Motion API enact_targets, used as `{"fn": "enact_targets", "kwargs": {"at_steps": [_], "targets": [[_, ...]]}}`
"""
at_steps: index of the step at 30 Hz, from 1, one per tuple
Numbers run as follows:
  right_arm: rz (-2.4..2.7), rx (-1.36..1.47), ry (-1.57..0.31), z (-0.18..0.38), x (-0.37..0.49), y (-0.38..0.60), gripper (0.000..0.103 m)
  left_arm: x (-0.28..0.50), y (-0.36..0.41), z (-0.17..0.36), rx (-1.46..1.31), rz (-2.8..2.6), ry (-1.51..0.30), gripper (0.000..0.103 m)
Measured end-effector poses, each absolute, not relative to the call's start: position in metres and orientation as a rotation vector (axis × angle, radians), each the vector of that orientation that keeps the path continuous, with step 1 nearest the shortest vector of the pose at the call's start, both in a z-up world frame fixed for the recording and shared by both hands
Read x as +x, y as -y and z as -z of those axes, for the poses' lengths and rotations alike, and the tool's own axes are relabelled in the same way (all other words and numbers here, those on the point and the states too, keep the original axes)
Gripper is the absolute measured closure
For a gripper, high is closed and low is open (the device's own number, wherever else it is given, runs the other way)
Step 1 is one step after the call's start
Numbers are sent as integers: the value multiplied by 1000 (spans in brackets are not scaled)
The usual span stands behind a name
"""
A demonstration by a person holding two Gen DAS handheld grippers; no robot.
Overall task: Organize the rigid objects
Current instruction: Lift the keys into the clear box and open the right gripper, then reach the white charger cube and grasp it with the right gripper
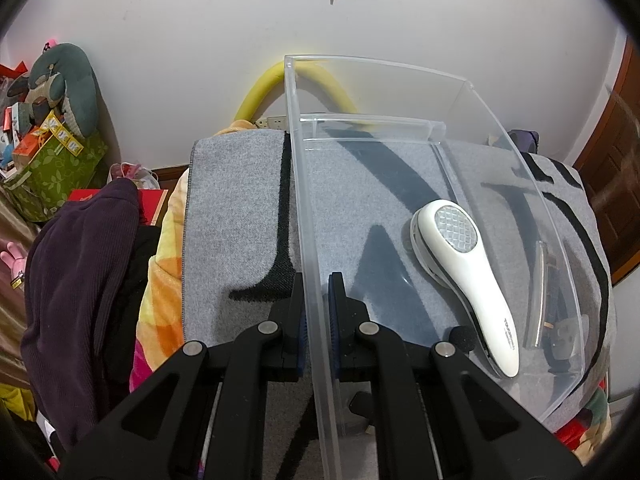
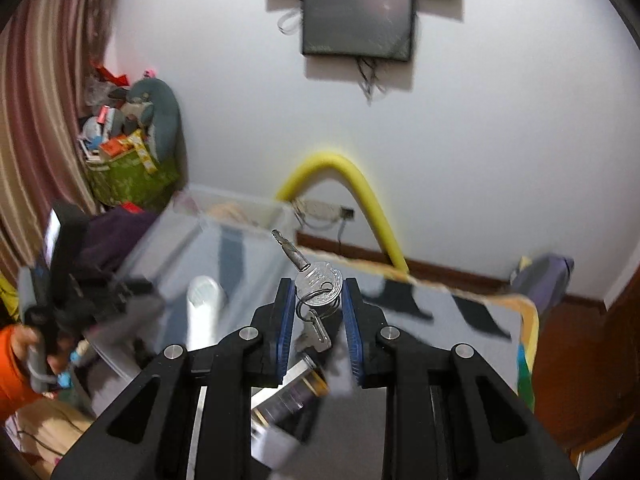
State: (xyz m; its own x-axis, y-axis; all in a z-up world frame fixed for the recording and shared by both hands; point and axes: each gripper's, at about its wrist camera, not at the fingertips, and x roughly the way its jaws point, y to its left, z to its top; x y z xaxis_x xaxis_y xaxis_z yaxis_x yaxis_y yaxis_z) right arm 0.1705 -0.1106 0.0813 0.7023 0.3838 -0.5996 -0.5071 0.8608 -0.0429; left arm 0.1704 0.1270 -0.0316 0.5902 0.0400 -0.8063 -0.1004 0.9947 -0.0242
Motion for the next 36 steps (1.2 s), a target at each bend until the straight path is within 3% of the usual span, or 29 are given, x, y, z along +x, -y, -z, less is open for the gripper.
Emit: {"fn": "enact_targets", "kwargs": {"at_steps": [7,18,24,29,31,33,36], "targets": [[-583,-240,-626,-87,191,36,81,170,-129,32,-76,-74,-933,95],[-481,-459,-856,1,245,-47,81,169,-132,32,-90,-58,-931,95],[-502,-392,-906,1,247,-33,72,170,-132,33,-94,-56,-931,94],[-533,-316,-841,-32,234,5,71,170,-132,33,-94,-57,-931,94],[-522,-307,-807,-45,224,25,68,170,-132,33,-92,-58,-931,94],[-506,-301,-779,-50,214,40,57,169,-132,34,-90,-61,-931,94],[-486,-310,-771,-48,200,66,55,169,-131,34,-88,-63,-932,94]]}}
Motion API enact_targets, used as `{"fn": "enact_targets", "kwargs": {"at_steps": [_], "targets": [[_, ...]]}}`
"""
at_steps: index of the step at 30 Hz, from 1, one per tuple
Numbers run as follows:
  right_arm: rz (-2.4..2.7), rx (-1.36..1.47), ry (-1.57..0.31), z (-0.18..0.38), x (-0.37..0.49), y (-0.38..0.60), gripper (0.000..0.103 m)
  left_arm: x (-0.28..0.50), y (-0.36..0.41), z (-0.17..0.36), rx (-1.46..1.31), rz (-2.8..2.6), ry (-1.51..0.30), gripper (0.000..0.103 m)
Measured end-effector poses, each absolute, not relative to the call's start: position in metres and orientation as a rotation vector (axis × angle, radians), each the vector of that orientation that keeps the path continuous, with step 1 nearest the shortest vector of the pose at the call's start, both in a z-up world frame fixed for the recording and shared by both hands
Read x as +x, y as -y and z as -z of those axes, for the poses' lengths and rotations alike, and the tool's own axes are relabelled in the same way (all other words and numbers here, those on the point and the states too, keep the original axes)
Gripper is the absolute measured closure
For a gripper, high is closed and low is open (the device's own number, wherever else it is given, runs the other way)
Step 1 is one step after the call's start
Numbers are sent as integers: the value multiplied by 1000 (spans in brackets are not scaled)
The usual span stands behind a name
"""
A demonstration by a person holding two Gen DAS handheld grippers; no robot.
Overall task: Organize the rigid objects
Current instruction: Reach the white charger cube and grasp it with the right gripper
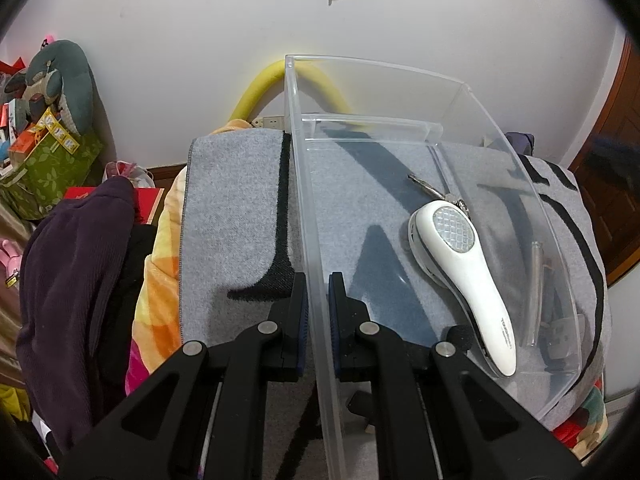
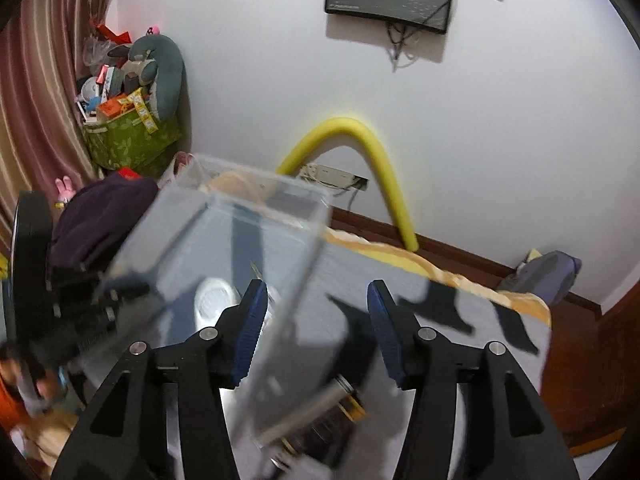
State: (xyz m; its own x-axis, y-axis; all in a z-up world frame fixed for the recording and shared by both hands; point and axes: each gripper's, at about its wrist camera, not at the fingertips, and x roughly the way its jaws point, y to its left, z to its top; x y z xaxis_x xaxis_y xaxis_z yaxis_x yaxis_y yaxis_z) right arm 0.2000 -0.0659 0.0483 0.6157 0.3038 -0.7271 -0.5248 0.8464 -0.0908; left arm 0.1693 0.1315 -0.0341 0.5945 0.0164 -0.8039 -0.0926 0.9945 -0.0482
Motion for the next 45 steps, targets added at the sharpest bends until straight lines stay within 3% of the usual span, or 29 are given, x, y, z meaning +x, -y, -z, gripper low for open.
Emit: {"fn": "enact_targets", "kwargs": {"at_steps": [15,20,24,29,32,45], "targets": [[-531,-242,-960,35,146,126,54,170,-126,34,-69,-84,-947,94],[-551,-229,-944,48,136,126,47,171,-126,33,-66,-87,-949,94],[-572,-259,-977,55,132,119,60,171,-125,33,-67,-87,-949,94],[-559,-269,-944,56,125,121,61,170,-125,33,-66,-86,-949,94],[-546,-277,-926,48,122,123,74,170,-125,33,-68,-85,-948,94],[-525,-318,-756,-14,122,112,75,171,-125,33,-72,-80,-947,94]]}}
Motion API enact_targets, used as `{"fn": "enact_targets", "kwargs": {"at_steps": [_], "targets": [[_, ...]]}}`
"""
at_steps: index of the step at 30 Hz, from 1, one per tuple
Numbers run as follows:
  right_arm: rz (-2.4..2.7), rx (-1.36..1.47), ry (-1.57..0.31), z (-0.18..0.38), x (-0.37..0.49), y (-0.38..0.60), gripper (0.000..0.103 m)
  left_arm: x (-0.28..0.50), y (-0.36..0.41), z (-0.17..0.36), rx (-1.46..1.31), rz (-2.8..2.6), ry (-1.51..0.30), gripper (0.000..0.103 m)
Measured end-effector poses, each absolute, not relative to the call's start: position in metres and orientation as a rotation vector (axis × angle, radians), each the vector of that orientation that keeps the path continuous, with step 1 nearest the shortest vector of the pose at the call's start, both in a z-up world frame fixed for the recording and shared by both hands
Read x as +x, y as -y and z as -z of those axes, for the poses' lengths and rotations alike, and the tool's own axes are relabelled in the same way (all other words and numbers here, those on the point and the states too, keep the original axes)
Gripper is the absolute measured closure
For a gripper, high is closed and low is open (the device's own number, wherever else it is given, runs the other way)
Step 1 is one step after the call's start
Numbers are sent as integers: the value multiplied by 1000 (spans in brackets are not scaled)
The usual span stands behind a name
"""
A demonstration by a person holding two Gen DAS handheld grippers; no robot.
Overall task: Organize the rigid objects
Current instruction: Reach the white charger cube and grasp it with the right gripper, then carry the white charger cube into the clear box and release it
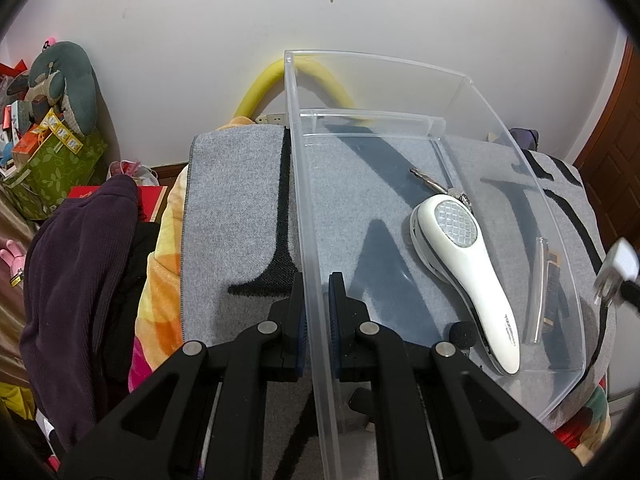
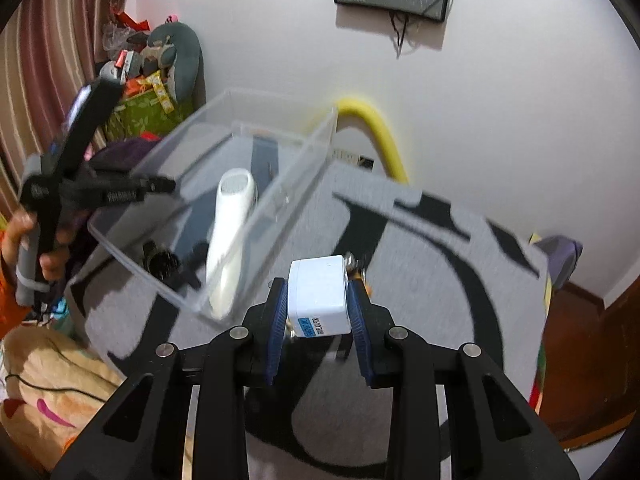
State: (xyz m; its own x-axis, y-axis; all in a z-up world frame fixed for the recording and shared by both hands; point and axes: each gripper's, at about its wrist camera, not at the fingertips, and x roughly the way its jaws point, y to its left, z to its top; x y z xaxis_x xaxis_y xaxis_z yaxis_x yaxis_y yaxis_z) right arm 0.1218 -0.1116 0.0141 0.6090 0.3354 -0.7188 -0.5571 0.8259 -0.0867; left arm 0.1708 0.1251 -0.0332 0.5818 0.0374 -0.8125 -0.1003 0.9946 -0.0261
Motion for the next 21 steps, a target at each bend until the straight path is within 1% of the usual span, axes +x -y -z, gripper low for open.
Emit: {"fn": "enact_targets", "kwargs": {"at_steps": [7,12,16,21], "targets": [[-537,-301,-654,-57,140,84,75,171,-125,33,-74,-79,-948,94],[-573,-261,-629,-76,160,50,75,172,-127,32,-76,-76,-948,94],[-607,-232,-678,-72,189,13,75,172,-128,32,-78,-74,-947,94],[-610,-251,-793,-45,224,-27,75,171,-130,32,-83,-67,-944,94]]}}
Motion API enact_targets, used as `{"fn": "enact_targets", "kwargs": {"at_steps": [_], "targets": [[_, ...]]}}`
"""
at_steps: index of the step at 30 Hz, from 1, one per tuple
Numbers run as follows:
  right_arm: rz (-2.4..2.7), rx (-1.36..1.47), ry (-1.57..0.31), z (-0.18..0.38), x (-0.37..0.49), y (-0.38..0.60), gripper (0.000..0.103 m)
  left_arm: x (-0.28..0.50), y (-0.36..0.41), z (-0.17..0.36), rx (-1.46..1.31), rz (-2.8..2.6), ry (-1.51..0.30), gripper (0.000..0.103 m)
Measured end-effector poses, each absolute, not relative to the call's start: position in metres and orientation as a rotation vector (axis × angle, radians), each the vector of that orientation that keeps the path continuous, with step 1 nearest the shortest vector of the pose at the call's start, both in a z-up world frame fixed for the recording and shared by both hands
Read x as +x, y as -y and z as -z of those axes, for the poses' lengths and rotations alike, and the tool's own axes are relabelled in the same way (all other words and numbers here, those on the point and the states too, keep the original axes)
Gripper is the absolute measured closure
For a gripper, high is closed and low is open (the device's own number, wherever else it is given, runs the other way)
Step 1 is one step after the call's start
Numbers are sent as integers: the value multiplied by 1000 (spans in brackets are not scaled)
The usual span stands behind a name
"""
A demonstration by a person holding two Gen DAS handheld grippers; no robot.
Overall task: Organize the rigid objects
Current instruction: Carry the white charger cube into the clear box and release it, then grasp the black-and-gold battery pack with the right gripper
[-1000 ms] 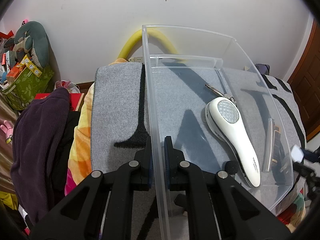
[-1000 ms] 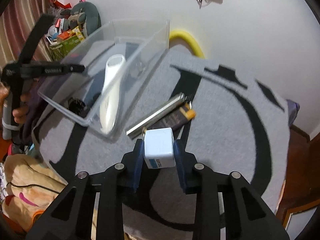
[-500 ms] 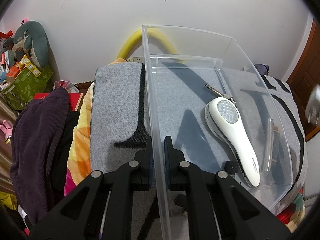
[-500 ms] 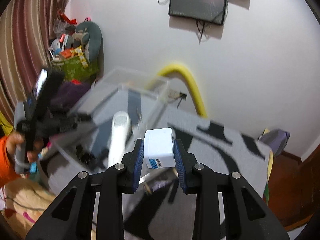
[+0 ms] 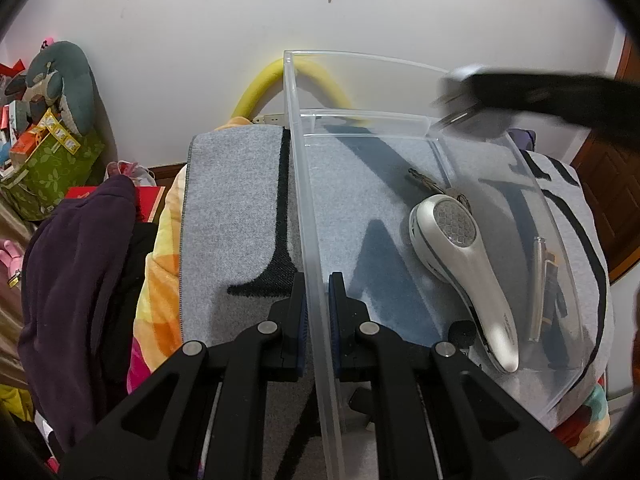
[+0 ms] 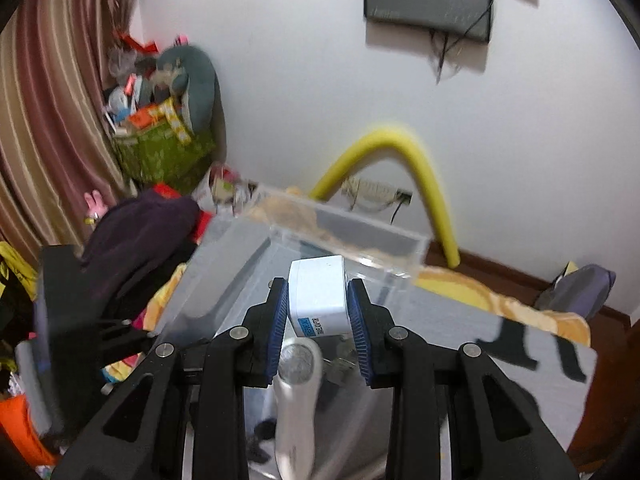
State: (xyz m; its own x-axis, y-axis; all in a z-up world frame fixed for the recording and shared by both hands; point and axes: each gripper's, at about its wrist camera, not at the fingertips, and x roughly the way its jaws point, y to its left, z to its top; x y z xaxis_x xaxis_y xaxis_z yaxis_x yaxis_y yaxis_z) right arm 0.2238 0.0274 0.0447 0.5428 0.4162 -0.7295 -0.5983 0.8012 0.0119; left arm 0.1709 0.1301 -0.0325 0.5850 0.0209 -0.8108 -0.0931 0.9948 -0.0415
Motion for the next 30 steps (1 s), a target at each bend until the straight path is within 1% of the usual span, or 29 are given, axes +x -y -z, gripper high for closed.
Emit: {"fn": "enact_targets", "kwargs": {"at_steps": [2,5,13,15,19,24,27,30], "targets": [[-591,-276,-852,-29,238,-42,75,170,-131,33,-87,-62,-943,94],[-557,-329,-894,-10,248,-52,75,170,-132,33,-92,-57,-939,94],[-543,-377,-992,12,253,-55,75,169,-135,36,-93,-52,-936,94],[-553,-363,-989,9,250,-50,71,170,-134,36,-91,-53,-937,94],[-578,-332,-948,-8,242,-34,69,170,-134,36,-88,-54,-938,94],[-582,-291,-851,-45,224,3,56,170,-133,37,-82,-59,-940,94],[-557,-280,-806,-57,210,30,53,169,-132,37,-77,-62,-942,94],[-533,-273,-811,-53,197,58,52,169,-130,37,-73,-64,-944,94]]}}
